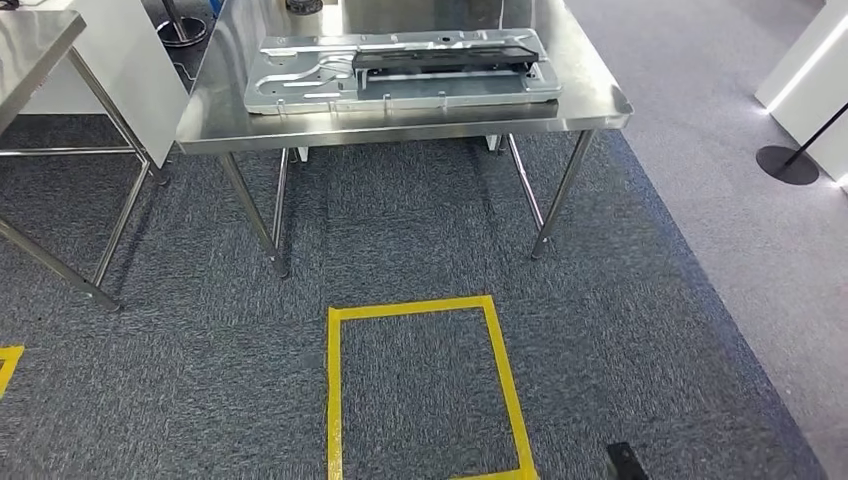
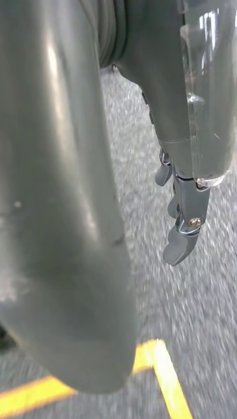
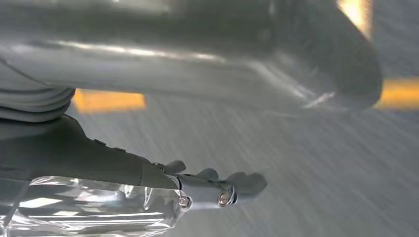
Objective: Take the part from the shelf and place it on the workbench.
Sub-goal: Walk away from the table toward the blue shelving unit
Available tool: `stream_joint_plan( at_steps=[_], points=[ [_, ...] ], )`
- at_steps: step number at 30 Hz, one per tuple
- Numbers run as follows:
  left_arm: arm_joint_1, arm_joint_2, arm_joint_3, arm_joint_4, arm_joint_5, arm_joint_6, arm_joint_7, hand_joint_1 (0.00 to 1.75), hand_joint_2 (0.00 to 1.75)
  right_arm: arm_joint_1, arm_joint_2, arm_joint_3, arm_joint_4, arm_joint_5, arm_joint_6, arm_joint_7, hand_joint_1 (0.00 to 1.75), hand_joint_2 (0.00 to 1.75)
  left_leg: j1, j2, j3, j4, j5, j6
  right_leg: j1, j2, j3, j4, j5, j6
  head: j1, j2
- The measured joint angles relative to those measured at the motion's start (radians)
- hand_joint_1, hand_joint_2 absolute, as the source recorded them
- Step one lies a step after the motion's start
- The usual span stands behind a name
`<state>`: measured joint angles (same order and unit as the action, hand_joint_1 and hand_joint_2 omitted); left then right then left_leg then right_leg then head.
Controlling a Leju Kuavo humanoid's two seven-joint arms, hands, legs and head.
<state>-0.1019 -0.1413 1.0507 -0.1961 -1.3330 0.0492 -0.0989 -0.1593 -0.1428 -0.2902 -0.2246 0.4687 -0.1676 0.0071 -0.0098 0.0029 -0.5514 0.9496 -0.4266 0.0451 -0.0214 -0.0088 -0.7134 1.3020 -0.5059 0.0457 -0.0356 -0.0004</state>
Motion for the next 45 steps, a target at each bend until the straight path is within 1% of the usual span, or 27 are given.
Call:
stream_joint_plan(
  at_steps=[1,2,4,5,6,8,9,12,13,14,16,17,18,20,21,22,23,25,27,29,30,33,35,39,41,43,45],
  points=[
    [0.002,0.002,0.000,0.000,-0.001,0.001,0.003,0.00,0.00,0.017,0.034,-0.017,0.007,-0.006,0.002,0.014,0.00,0.00,0.000,0.002,-0.025,0.009,0.011,-0.005,-0.003,0.000,0.038,-0.025,0.027,0.000,0.000,0.000],
    [0.004,0.003,0.001,0.000,0.000,0.002,0.006,0.00,0.00,0.031,0.063,-0.031,0.011,-0.008,0.005,0.027,0.00,0.00,0.001,0.003,-0.049,0.021,0.021,-0.011,-0.005,-0.001,0.099,-0.087,0.032,0.000,0.000,0.000],
    [0.007,0.006,0.002,-0.001,0.002,0.004,0.014,0.00,0.00,0.046,0.116,-0.053,0.017,-0.012,0.014,0.043,0.00,0.00,0.000,0.009,-0.081,0.047,0.035,-0.024,-0.004,-0.001,0.230,-0.249,-0.016,-0.007,0.000,0.000],
    [0.008,0.006,0.003,-0.001,0.004,0.006,0.017,0.00,0.00,0.050,0.140,-0.062,0.018,-0.016,0.019,0.046,0.00,0.00,0.001,0.013,-0.089,0.056,0.042,-0.031,0.000,0.000,0.269,-0.303,-0.043,-0.014,0.000,0.000],
    [0.008,0.007,0.003,-0.001,0.006,0.008,0.020,0.00,0.00,0.054,0.162,-0.070,0.020,-0.020,0.024,0.046,0.00,0.00,0.002,0.017,-0.093,0.060,0.050,-0.039,0.005,0.001,0.282,-0.328,-0.053,-0.024,0.000,0.000],
    [0.009,0.007,0.005,-0.001,0.008,0.013,0.024,0.00,0.00,0.062,0.204,-0.084,0.026,-0.022,0.032,0.039,0.00,0.00,0.009,0.018,-0.101,0.066,0.050,-0.053,0.008,-0.001,0.264,-0.327,-0.036,-0.046,0.000,0.000],
    [0.010,0.007,0.006,-0.001,0.008,0.015,0.025,0.00,0.00,0.065,0.222,-0.088,0.028,-0.019,0.037,0.034,0.00,0.00,0.012,0.015,-0.110,0.085,0.021,-0.059,0.008,-0.002,0.250,-0.327,-0.022,-0.057,0.000,0.000],
    [0.012,0.007,0.007,-0.001,0.002,0.014,0.026,0.00,0.00,0.070,0.263,-0.086,0.031,0.029,0.055,0.020,0.00,0.00,0.016,0.008,-0.147,0.241,-0.136,-0.070,0.013,-0.003,0.195,-0.328,0.024,-0.072,-0.001,0.000],
    [0.012,0.007,0.006,-0.001,-0.003,0.014,0.025,0.00,0.00,0.071,0.274,-0.079,0.032,0.061,0.059,0.018,0.00,0.44,0.017,0.007,-0.152,0.301,-0.159,-0.073,0.015,-0.002,0.175,-0.328,0.039,-0.073,-0.001,0.000],
    [0.012,0.006,0.006,-0.001,-0.008,0.014,0.023,0.00,0.00,0.072,0.283,-0.066,0.033,0.099,0.063,0.018,0.00,0.87,0.017,0.007,-0.148,0.342,-0.152,-0.074,0.017,-0.002,0.154,-0.327,0.054,-0.073,-0.001,0.000],
    [0.012,0.006,0.004,-0.001,-0.015,0.014,0.015,0.00,0.00,0.072,0.297,-0.031,0.035,0.164,0.073,0.021,0.00,1.75,0.017,0.007,-0.096,0.332,-0.088,-0.069,0.020,-0.001,0.113,-0.326,0.084,-0.069,-0.001,0.000],
    [0.011,0.006,0.003,-0.001,-0.017,0.014,0.012,0.00,0.00,0.072,0.302,-0.016,0.036,0.181,0.080,0.022,0.00,1.31,0.016,0.006,-0.044,0.277,-0.068,-0.064,0.021,-0.001,0.096,-0.324,0.098,-0.067,-0.001,0.000],
    [0.010,0.006,0.002,-0.001,-0.019,0.015,0.008,0.00,0.00,0.071,0.306,-0.004,0.036,0.188,0.090,0.022,0.00,0.87,0.014,0.006,0.029,0.192,-0.072,-0.058,0.023,0.000,0.083,-0.320,0.109,-0.063,-0.001,0.000],
    [0.007,0.007,0.000,-0.001,-0.021,0.016,0.002,0.00,0.00,0.072,0.310,0.009,0.036,0.189,0.109,0.027,0.00,0.00,0.009,0.006,0.148,0.030,-0.122,-0.044,0.025,0.000,0.071,-0.312,0.127,-0.054,-0.001,0.000],
    [0.006,0.007,0.000,-0.001,-0.024,0.017,0.000,0.00,0.00,0.073,0.311,0.012,0.036,0.187,0.114,0.032,0.00,0.00,0.006,0.006,0.179,-0.014,-0.139,-0.038,0.025,-0.001,0.069,-0.311,0.136,-0.048,-0.001,0.000],
    [0.005,0.007,-0.001,-0.001,-0.027,0.018,0.001,0.00,0.44,0.074,0.311,0.014,0.037,0.184,0.116,0.039,0.00,0.44,0.006,0.007,0.180,-0.029,-0.142,-0.031,0.024,-0.002,0.068,-0.311,0.145,-0.042,0.000,0.000],
    [0.005,0.007,-0.002,-0.001,-0.029,0.020,0.003,0.00,0.87,0.074,0.310,0.014,0.037,0.180,0.115,0.045,0.00,0.87,0.006,0.009,0.174,-0.027,-0.132,-0.023,0.021,-0.001,0.065,-0.307,0.145,-0.036,0.000,0.000],
    [0.004,0.007,-0.003,-0.001,-0.033,0.026,0.010,0.00,1.75,0.077,0.309,0.014,0.037,0.170,0.108,0.053,0.00,1.75,0.007,0.013,0.158,-0.029,-0.112,-0.008,0.018,0.002,0.039,-0.248,0.098,-0.028,0.000,0.000],
    [0.004,0.007,-0.005,-0.001,-0.035,0.033,0.016,0.00,1.75,0.081,0.307,0.014,0.038,0.167,0.087,0.055,0.00,1.75,0.004,0.016,0.137,-0.026,-0.096,-0.002,0.015,0.005,-0.012,-0.108,0.009,-0.023,0.000,0.000],
    [0.004,0.007,-0.007,-0.001,-0.036,0.036,0.019,0.00,1.75,0.086,0.306,0.014,0.038,0.175,0.057,0.055,0.00,1.75,0.002,0.017,0.114,-0.018,-0.085,-0.003,0.015,0.005,-0.036,-0.008,-0.038,-0.019,0.000,0.000],
    [0.005,0.007,-0.008,-0.001,-0.037,0.037,0.020,0.00,1.75,0.087,0.306,0.014,0.038,0.180,0.045,0.055,0.00,1.75,0.001,0.017,0.104,-0.012,-0.082,-0.004,0.015,0.005,-0.019,-0.014,-0.035,-0.019,0.000,0.000],
    [0.005,0.006,-0.013,-0.001,-0.040,0.038,0.024,0.00,1.75,0.088,0.305,0.018,0.038,0.204,0.006,0.052,0.00,1.75,-0.001,0.018,0.086,0.008,-0.081,-0.010,0.016,0.005,0.120,-0.211,0.022,-0.028,0.000,0.000],
    [0.004,0.004,-0.016,-0.001,-0.039,0.039,0.039,0.00,1.75,0.089,0.305,0.029,0.038,0.233,-0.035,0.040,0.00,1.75,-0.004,0.018,0.077,0.019,-0.084,-0.018,0.019,0.004,0.169,-0.295,0.033,-0.040,0.000,0.000],
    [-0.001,0.004,-0.017,-0.001,-0.029,0.048,0.104,0.00,1.75,0.088,0.307,0.058,0.038,0.277,-0.080,-0.008,0.00,1.75,-0.001,0.015,0.068,0.038,-0.096,-0.039,0.019,0.004,0.170,-0.312,0.039,-0.063,-0.001,0.000],
    [-0.003,0.004,-0.017,-0.001,-0.033,0.048,0.123,0.00,1.75,0.086,0.308,0.070,0.038,0.289,-0.086,-0.041,0.00,1.75,0.003,0.008,0.027,0.127,-0.151,-0.048,0.017,0.003,0.168,-0.319,0.045,-0.072,-0.001,0.000],
    [0.003,0.004,-0.026,-0.001,-0.029,0.046,0.131,0.00,1.75,0.084,0.308,0.084,0.035,0.296,-0.084,-0.071,0.00,1.75,0.010,0.006,-0.043,0.268,-0.215,-0.056,0.018,0.003,0.164,-0.319,0.047,-0.074,-0.001,0.000],
    [0.015,0.004,-0.049,-0.001,0.000,0.042,0.133,0.00,1.75,0.084,0.306,0.098,0.026,0.288,-0.079,-0.085,0.00,1.75,0.015,0.006,-0.071,0.323,-0.215,-0.061,0.018,0.004,0.161,-0.316,0.047,-0.074,-0.001,0.000]
  ],
)
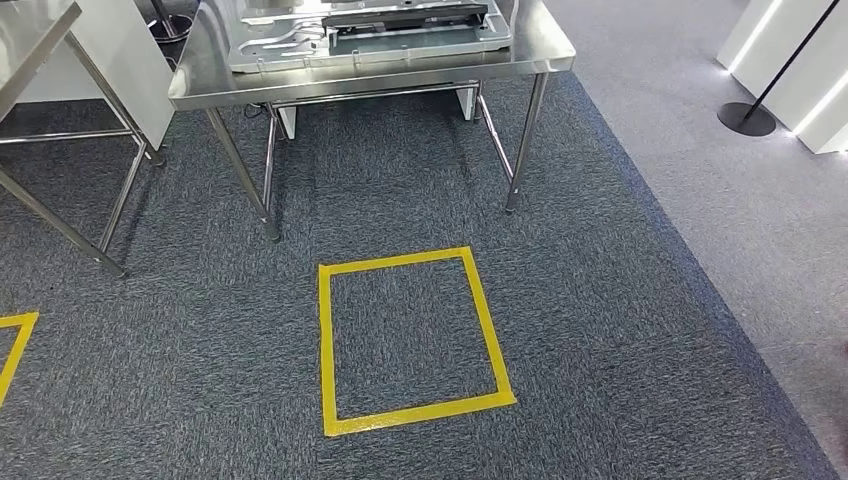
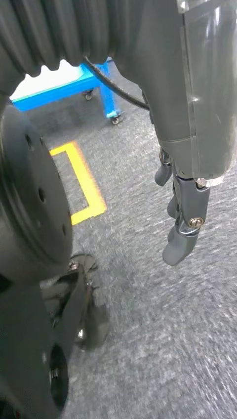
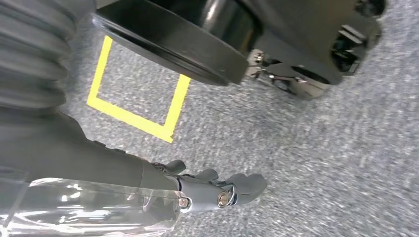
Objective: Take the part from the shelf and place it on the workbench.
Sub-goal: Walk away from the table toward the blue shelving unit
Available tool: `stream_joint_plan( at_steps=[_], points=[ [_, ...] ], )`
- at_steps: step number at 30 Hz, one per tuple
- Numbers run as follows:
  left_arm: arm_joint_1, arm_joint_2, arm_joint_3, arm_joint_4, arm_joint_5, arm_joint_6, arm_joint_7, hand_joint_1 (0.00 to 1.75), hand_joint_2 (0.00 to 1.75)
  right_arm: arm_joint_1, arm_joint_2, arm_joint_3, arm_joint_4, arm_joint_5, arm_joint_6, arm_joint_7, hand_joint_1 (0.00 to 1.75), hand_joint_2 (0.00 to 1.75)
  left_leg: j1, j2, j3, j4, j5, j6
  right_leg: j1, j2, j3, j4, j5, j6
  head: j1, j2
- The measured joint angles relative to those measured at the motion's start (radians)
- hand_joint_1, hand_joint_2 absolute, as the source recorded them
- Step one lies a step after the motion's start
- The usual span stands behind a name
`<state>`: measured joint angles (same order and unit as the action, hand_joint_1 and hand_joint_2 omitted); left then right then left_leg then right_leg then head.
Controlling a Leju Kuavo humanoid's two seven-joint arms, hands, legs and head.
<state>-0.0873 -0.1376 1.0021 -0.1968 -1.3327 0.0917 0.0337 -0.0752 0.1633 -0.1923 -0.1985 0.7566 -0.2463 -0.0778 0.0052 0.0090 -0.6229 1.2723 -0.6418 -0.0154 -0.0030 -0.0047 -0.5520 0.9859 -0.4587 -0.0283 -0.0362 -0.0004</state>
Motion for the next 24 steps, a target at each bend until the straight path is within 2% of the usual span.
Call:
stream_joint_plan(
  at_steps=[1,3,4,5,8,9,10,11,13,14,15,16,17,19,20,21,24],
  points=[
    [0.006,0.000,-0.015,0.000,0.022,-0.002,0.000,0.00,1.75,0.000,-0.001,0.007,-0.007,-0.011,0.004,-0.002,0.00,1.75,0.002,0.000,0.016,-0.036,0.030,-0.001,0.000,0.001,0.000,0.002,0.000,0.001,0.000,0.000],
    [0.018,0.002,-0.046,0.000,0.071,-0.007,0.000,0.00,1.75,-0.002,-0.003,0.018,-0.024,-0.038,0.014,-0.002,0.00,1.75,0.006,0.000,0.080,-0.180,0.104,0.001,0.000,0.002,0.000,0.008,-0.002,0.007,0.000,0.000],
    [0.024,0.002,-0.063,0.000,0.098,-0.008,-0.001,0.00,1.75,-0.002,-0.005,0.023,-0.031,-0.053,0.018,-0.002,0.00,1.75,0.005,-0.001,0.106,-0.239,0.128,0.005,0.001,0.003,-0.001,0.010,-0.003,0.012,0.000,0.000],
    [0.029,0.003,-0.079,0.000,0.125,-0.010,-0.002,0.00,1.75,-0.002,-0.007,0.028,-0.038,-0.068,0.023,-0.001,0.00,1.75,0.003,-0.001,0.118,-0.272,0.138,0.010,0.002,0.004,-0.003,0.012,-0.002,0.018,0.000,0.000],
    [0.037,0.007,-0.132,0.000,0.209,-0.014,-0.005,0.00,1.75,0.002,-0.014,0.040,-0.053,-0.114,0.038,0.001,0.00,1.75,-0.001,-0.002,0.115,-0.285,0.145,0.030,-0.001,0.004,-0.007,0.013,0.001,0.037,0.000,0.000],
    [0.038,0.009,-0.151,0.000,0.236,-0.015,-0.005,0.00,1.75,0.005,-0.017,0.044,-0.057,-0.130,0.043,0.002,0.00,1.75,-0.001,-0.001,0.116,-0.289,0.150,0.037,-0.002,0.004,-0.011,0.023,-0.008,0.043,0.000,0.000],
    [0.039,0.011,-0.170,-0.001,0.263,-0.017,-0.006,0.00,1.75,0.009,-0.020,0.048,-0.059,-0.146,0.048,0.004,0.00,1.75,0.000,0.000,0.117,-0.293,0.154,0.044,-0.003,0.004,-0.023,0.050,-0.028,0.047,0.000,0.000],
    [0.040,0.014,-0.189,-0.003,0.289,-0.019,-0.006,0.00,1.75,0.016,-0.024,0.051,-0.061,-0.162,0.053,0.006,0.00,1.75,-0.001,0.002,0.117,-0.296,0.158,0.049,-0.004,0.004,-0.043,0.098,-0.060,0.050,0.000,0.000],
    [0.044,0.019,-0.228,-0.012,0.341,-0.024,-0.007,0.00,1.75,0.030,-0.031,0.057,-0.062,-0.194,0.064,0.007,0.00,1.75,-0.005,0.006,0.111,-0.296,0.160,0.053,-0.004,0.004,-0.103,0.236,-0.131,0.053,0.000,0.000],
    [0.046,0.021,-0.248,-0.020,0.368,-0.026,-0.007,0.00,1.75,0.037,-0.035,0.060,-0.062,-0.210,0.068,0.008,0.00,1.75,-0.007,0.008,0.109,-0.295,0.161,0.054,-0.004,0.004,-0.125,0.290,-0.150,0.054,0.000,0.000],
    [0.047,0.024,-0.268,-0.029,0.394,-0.028,-0.007,0.00,1.75,0.043,-0.038,0.063,-0.062,-0.225,0.074,0.009,0.00,1.75,-0.008,0.010,0.108,-0.294,0.161,0.054,-0.004,0.004,-0.129,0.309,-0.149,0.054,0.000,0.000],
    [0.048,0.027,-0.288,-0.039,0.421,-0.028,-0.008,0.00,1.75,0.049,-0.042,0.065,-0.061,-0.240,0.079,0.011,0.00,1.75,-0.009,0.010,0.109,-0.293,0.161,0.054,-0.004,0.004,-0.112,0.285,-0.128,0.052,0.000,0.000],
    [0.048,0.029,-0.306,-0.050,0.445,-0.029,-0.008,0.00,1.31,0.058,-0.044,0.067,-0.061,-0.254,0.084,0.013,0.00,1.75,-0.009,0.010,0.111,-0.292,0.160,0.053,-0.004,0.004,-0.077,0.224,-0.094,0.050,0.000,0.000],
    [0.049,0.034,-0.345,-0.071,0.496,-0.030,-0.009,0.00,0.44,0.078,-0.050,0.072,-0.059,-0.283,0.093,0.017,0.00,0.87,-0.012,0.006,0.110,-0.286,0.156,0.047,-0.003,0.003,-0.003,0.080,-0.043,0.043,0.000,0.000],
    [0.050,0.038,-0.364,-0.081,0.522,-0.032,-0.010,0.00,0.00,0.088,-0.053,0.075,-0.058,-0.298,0.098,0.019,0.00,0.44,-0.013,0.005,0.108,-0.283,0.155,0.043,-0.001,0.003,0.016,0.036,-0.033,0.038,0.000,0.000],
    [0.052,0.043,-0.384,-0.090,0.549,-0.033,-0.010,0.00,0.00,0.096,-0.055,0.079,-0.058,-0.313,0.103,0.020,0.00,0.00,-0.014,0.005,0.105,-0.281,0.155,0.037,0.001,0.003,0.023,0.017,-0.033,0.032,0.000,0.000],
    [0.062,0.055,-0.444,-0.110,0.631,-0.040,-0.013,0.00,0.00,0.112,-0.062,0.090,-0.059,-0.358,0.117,0.027,0.00,0.00,-0.013,0.004,0.101,-0.276,0.148,0.021,0.001,0.004,0.023,0.007,-0.028,0.013,0.000,0.000]
  ],
)
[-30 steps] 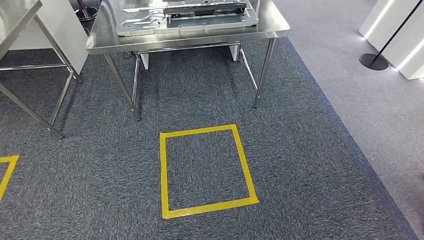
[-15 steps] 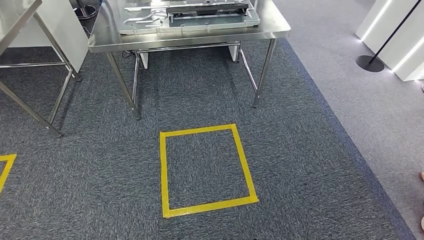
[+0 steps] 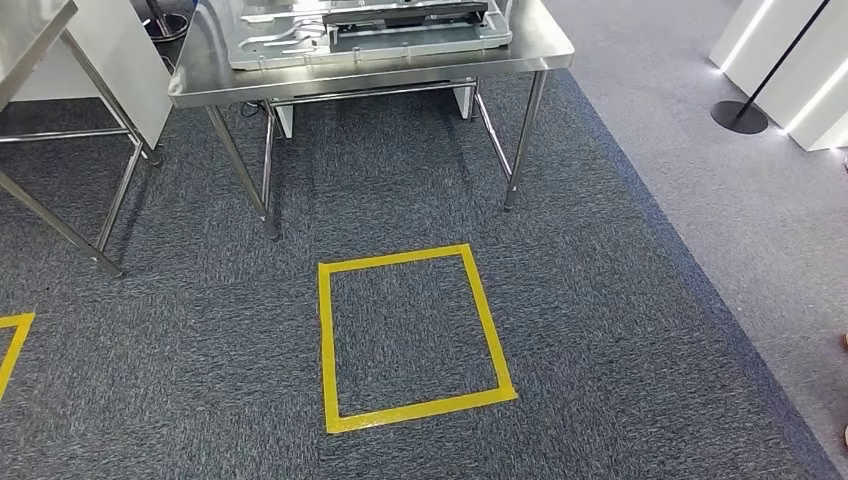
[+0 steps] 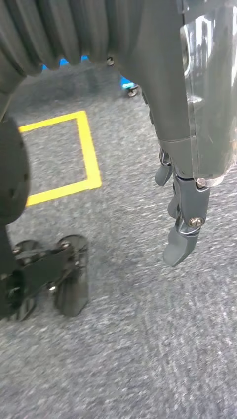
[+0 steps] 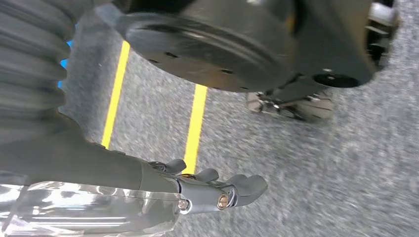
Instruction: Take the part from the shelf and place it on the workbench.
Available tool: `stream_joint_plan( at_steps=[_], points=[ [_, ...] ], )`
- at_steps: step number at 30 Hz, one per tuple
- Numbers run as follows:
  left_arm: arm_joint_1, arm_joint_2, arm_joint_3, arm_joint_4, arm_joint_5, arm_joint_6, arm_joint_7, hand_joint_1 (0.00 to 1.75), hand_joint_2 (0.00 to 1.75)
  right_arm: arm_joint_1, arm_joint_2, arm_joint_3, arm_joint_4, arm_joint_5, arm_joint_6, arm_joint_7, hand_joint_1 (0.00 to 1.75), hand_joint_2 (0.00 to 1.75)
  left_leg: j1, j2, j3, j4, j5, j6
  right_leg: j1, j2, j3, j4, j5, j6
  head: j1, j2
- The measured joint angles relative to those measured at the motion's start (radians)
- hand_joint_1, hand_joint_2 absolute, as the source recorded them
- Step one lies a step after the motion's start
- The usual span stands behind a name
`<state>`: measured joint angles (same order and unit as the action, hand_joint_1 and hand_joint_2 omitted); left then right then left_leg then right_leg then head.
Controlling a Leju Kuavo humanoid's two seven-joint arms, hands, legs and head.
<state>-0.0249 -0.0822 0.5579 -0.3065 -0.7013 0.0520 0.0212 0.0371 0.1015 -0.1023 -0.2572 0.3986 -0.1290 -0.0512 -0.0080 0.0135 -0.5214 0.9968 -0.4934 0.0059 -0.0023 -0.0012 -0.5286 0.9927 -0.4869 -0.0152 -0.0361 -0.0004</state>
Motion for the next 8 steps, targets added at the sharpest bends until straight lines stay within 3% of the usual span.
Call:
stream_joint_plan(
  at_steps=[2,5,6,8],
  points=[
    [0.015,0.005,-0.041,-0.005,0.054,-0.005,-0.002,0.00,0.00,0.004,-0.004,0.007,-0.005,-0.030,0.009,0.004,0.00,0.00,0.002,-0.003,-0.027,0.065,-0.044,-0.010,-0.003,-0.002,0.002,-0.008,0.005,-0.010,0.000,0.000],
    [0.054,0.008,-0.098,-0.006,0.131,-0.009,-0.003,0.00,0.00,0.006,-0.013,0.016,-0.028,-0.073,0.023,0.011,0.00,0.00,0.009,-0.005,-0.116,0.262,-0.135,-0.020,-0.001,-0.003,0.000,-0.008,0.006,-0.014,0.000,0.000],
    [0.070,0.009,-0.116,-0.004,0.156,-0.010,-0.003,0.00,0.00,0.005,-0.017,0.018,-0.040,-0.086,0.027,0.013,0.00,0.00,0.010,-0.005,-0.130,0.291,-0.138,-0.021,-0.001,-0.003,0.000,-0.008,0.006,-0.014,0.000,0.000],
    [0.095,0.012,-0.140,0.000,0.191,-0.012,-0.003,0.00,0.00,0.004,-0.023,0.020,-0.060,-0.106,0.032,0.017,0.00,0.00,0.011,-0.005,-0.118,0.266,-0.108,-0.021,-0.001,-0.002,0.001,-0.007,0.006,-0.014,0.000,0.000]
  ],
)
